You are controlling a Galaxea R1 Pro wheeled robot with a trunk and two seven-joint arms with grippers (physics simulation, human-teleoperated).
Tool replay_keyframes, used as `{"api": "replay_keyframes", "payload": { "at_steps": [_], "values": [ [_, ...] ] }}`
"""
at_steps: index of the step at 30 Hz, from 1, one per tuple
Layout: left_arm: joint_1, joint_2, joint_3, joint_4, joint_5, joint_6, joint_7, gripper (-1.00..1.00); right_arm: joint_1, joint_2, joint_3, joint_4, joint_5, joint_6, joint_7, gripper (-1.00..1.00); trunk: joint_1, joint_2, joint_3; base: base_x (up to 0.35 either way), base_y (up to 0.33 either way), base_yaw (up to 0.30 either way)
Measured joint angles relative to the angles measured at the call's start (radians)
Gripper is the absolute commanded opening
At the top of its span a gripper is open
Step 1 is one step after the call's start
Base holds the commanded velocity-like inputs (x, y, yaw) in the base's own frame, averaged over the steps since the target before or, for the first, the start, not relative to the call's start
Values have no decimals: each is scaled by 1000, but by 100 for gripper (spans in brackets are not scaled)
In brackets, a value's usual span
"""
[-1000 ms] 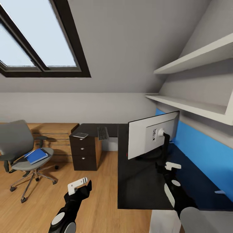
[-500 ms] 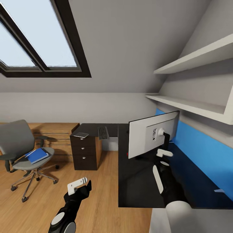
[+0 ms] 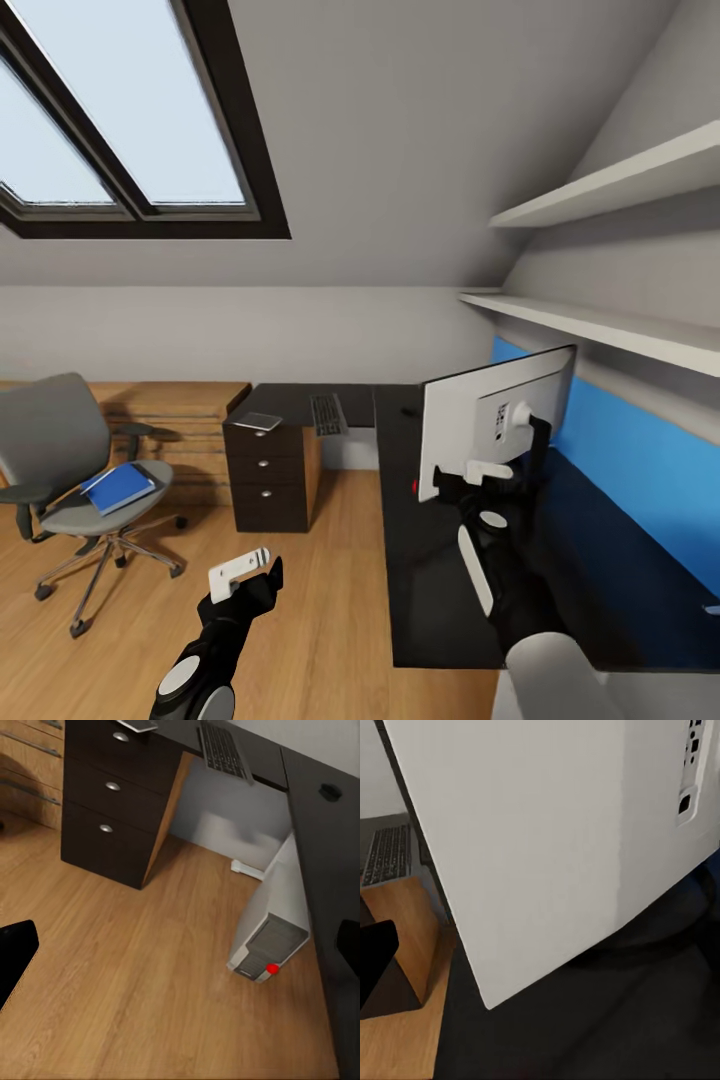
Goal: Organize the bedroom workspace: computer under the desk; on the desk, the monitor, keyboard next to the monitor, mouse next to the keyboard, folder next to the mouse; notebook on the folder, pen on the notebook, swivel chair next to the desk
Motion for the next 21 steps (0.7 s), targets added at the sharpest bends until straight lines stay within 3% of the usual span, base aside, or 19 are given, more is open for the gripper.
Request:
{"api": "replay_keyframes", "payload": {
  "at_steps": [7,10,13,17,21],
  "values": [
    [0,0,0,0,0,0,1,100,1,2,82,81,71,-130,-49,100,0,0,0,264,154,0],
    [0,0,0,0,0,0,0,100,1,4,119,139,103,-216,-175,100,0,0,0,135,31,0],
    [0,0,0,0,0,0,0,100,2,5,158,165,111,-259,-255,100,0,0,0,44,10,0],
    [0,0,0,0,0,1,-1,100,2,5,191,176,115,-277,-294,100,1,0,0,14,3,0],
    [0,0,0,0,0,1,-1,100,2,5,200,178,116,-281,-316,100,1,0,0,4,1,0]
  ]
}}
